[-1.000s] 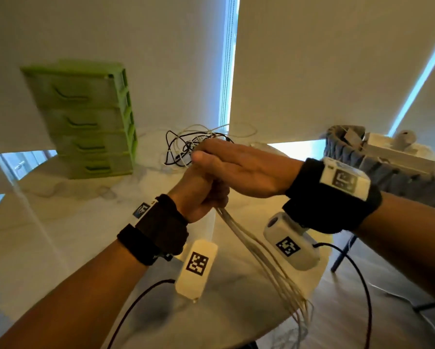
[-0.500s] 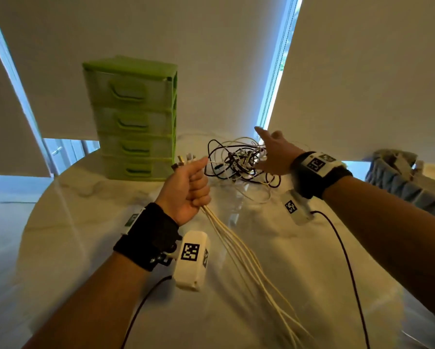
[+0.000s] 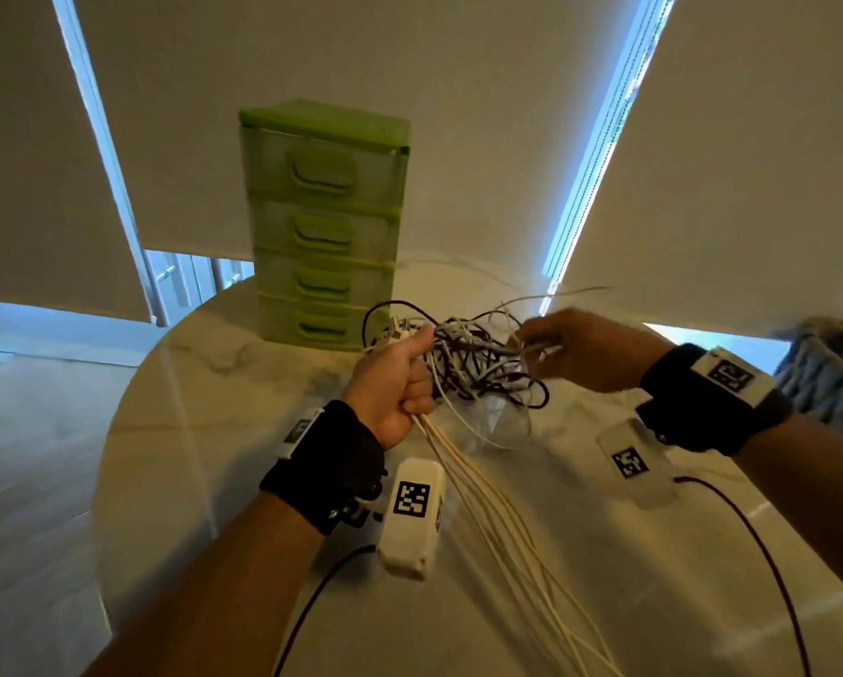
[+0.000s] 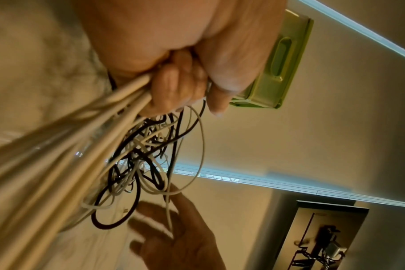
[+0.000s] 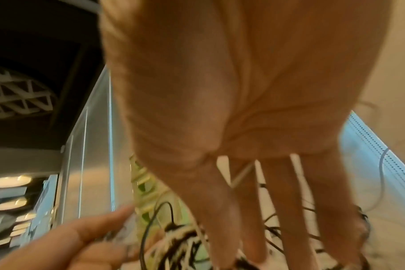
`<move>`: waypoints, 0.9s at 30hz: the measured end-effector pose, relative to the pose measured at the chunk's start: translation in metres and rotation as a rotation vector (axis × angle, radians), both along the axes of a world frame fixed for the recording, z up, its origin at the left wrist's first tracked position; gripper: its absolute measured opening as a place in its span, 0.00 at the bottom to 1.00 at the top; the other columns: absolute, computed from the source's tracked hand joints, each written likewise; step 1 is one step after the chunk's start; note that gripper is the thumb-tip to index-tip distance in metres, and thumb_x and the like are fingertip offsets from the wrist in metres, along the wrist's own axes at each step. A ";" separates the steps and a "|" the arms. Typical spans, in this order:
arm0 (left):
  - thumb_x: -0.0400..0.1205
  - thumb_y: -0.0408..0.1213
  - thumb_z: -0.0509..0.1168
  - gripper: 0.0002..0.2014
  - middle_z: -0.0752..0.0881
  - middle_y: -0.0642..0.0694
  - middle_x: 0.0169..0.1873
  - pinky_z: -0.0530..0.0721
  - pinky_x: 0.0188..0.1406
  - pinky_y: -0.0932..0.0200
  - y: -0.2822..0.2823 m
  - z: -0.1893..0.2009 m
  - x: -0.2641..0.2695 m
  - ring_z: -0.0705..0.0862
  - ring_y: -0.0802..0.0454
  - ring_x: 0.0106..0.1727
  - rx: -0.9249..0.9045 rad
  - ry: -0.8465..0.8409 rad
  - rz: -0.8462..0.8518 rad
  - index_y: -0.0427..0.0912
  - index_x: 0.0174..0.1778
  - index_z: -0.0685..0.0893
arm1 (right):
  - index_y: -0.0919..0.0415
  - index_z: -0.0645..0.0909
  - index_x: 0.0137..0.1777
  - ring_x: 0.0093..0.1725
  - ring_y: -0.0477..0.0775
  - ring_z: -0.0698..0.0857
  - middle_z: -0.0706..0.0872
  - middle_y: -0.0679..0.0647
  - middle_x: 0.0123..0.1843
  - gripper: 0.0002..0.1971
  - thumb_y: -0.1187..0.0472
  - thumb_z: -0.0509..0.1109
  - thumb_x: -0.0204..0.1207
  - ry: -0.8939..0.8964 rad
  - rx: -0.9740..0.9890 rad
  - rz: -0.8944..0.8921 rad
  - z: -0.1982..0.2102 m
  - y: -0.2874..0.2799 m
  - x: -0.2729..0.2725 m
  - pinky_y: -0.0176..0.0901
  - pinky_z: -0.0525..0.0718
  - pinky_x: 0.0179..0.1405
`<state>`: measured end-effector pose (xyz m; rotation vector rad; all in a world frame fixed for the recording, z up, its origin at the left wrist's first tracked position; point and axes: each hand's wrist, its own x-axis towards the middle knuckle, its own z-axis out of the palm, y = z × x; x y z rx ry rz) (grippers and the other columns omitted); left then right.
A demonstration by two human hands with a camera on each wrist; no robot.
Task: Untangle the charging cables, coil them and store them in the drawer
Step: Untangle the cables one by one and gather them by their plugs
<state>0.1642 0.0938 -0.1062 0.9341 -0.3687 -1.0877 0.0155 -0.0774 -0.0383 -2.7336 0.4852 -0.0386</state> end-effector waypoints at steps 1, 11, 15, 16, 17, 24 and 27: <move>0.88 0.44 0.59 0.12 0.57 0.55 0.15 0.55 0.09 0.67 0.000 -0.001 0.000 0.54 0.60 0.13 0.018 -0.003 0.019 0.47 0.38 0.70 | 0.43 0.81 0.60 0.52 0.43 0.85 0.86 0.41 0.51 0.18 0.66 0.72 0.77 0.130 0.030 0.010 0.001 0.000 -0.007 0.46 0.83 0.59; 0.84 0.48 0.64 0.15 0.57 0.56 0.16 0.52 0.12 0.67 -0.005 -0.007 0.003 0.55 0.60 0.14 0.095 0.008 0.179 0.48 0.34 0.72 | 0.55 0.87 0.55 0.40 0.49 0.90 0.89 0.50 0.43 0.09 0.55 0.66 0.82 0.348 -0.197 -0.325 0.031 -0.013 -0.036 0.43 0.85 0.46; 0.83 0.46 0.67 0.14 0.56 0.55 0.17 0.53 0.13 0.67 -0.003 -0.007 0.005 0.55 0.59 0.14 0.107 -0.010 0.203 0.49 0.33 0.73 | 0.51 0.88 0.58 0.58 0.51 0.83 0.86 0.48 0.57 0.14 0.63 0.62 0.82 0.418 -0.205 -0.343 0.030 -0.022 -0.039 0.41 0.75 0.63; 0.83 0.45 0.67 0.15 0.56 0.55 0.17 0.53 0.13 0.67 -0.003 -0.007 0.005 0.55 0.59 0.14 0.104 -0.013 0.207 0.50 0.33 0.72 | 0.53 0.88 0.56 0.59 0.51 0.82 0.86 0.47 0.57 0.14 0.64 0.61 0.82 0.319 -0.132 -0.360 0.032 -0.023 -0.036 0.41 0.74 0.63; 0.83 0.44 0.67 0.15 0.57 0.55 0.17 0.52 0.13 0.67 -0.002 -0.006 0.004 0.55 0.59 0.15 0.098 -0.016 0.214 0.50 0.32 0.72 | 0.55 0.89 0.53 0.58 0.50 0.82 0.87 0.48 0.55 0.14 0.64 0.61 0.82 0.173 -0.056 -0.385 0.034 -0.023 -0.031 0.41 0.74 0.61; 0.83 0.42 0.66 0.19 0.56 0.54 0.17 0.53 0.13 0.68 -0.001 -0.006 0.003 0.54 0.59 0.15 0.046 -0.055 0.236 0.51 0.27 0.68 | 0.66 0.84 0.61 0.52 0.64 0.86 0.87 0.64 0.58 0.13 0.65 0.63 0.80 0.086 0.003 -0.543 -0.007 -0.075 0.038 0.49 0.85 0.47; 0.84 0.43 0.64 0.21 0.56 0.54 0.16 0.51 0.13 0.68 -0.001 -0.003 0.004 0.54 0.58 0.15 0.029 -0.066 0.205 0.51 0.26 0.66 | 0.70 0.80 0.65 0.44 0.59 0.84 0.86 0.67 0.58 0.15 0.66 0.65 0.81 0.144 0.098 -0.590 -0.033 -0.092 0.054 0.45 0.83 0.32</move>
